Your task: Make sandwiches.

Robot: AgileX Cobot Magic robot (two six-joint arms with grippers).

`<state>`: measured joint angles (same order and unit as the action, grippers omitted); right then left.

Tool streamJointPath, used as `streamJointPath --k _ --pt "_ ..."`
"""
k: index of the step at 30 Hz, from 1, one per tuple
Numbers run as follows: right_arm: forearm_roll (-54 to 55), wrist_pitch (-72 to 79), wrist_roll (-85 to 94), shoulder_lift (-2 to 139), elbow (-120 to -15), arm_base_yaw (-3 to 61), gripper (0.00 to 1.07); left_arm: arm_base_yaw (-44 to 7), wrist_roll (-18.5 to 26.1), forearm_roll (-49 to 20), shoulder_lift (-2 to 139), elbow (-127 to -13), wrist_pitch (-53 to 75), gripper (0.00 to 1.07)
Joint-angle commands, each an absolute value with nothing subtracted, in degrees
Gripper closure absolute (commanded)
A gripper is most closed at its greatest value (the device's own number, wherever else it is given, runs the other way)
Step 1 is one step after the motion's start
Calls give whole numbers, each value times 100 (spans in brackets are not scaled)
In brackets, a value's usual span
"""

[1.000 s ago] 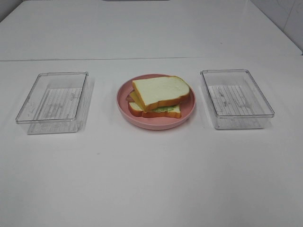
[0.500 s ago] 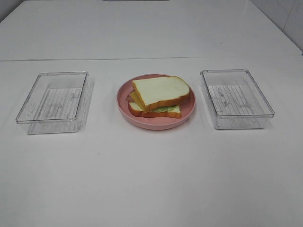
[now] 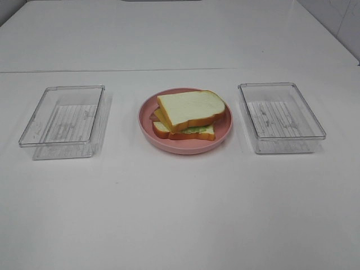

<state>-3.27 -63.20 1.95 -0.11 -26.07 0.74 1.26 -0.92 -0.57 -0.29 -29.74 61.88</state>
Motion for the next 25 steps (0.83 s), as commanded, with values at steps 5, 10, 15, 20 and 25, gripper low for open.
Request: streamJointPath --k 5,10,15,20,25 --pt "-275 -6297 241 -223 -2595 -6 20 138 -115 -97 -23 -2962 6154 7" --pt "-275 -6297 241 -223 -2595 -6 20 138 -115 -97 -23 -2962 6154 7" --pt "-275 -6297 241 -223 -2595 -6 20 138 -115 -97 -23 -2962 6154 7" --pt "-275 -6297 241 -223 -2595 -6 20 138 -115 -97 -23 -2962 6154 7" --pt "-275 -6297 241 -223 -2595 -6 20 138 -115 -97 -23 -2962 6154 7"
